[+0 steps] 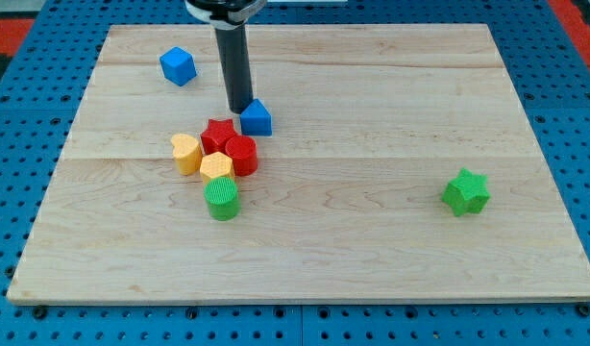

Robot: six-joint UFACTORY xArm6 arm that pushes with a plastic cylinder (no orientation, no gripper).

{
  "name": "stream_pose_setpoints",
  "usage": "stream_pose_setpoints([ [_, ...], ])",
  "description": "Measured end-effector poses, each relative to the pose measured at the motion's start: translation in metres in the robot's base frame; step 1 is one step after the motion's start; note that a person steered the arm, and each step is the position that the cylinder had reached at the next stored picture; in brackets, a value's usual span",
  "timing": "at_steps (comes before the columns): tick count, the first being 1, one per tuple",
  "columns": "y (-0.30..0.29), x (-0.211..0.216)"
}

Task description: Push the triangle into the red star

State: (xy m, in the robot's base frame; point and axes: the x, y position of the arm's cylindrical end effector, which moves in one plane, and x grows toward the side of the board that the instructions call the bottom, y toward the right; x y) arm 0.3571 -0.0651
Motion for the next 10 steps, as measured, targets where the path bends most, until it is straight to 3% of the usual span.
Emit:
stream_pose_setpoints([
  [2, 0.119, 0.038],
  [4, 0.123, 0.048],
  [5, 0.123, 0.081],
  [6, 0.098, 0.084],
  [8, 0.053, 0.070],
  [9, 0.082, 0.037],
  [10, 0.057, 0.024],
])
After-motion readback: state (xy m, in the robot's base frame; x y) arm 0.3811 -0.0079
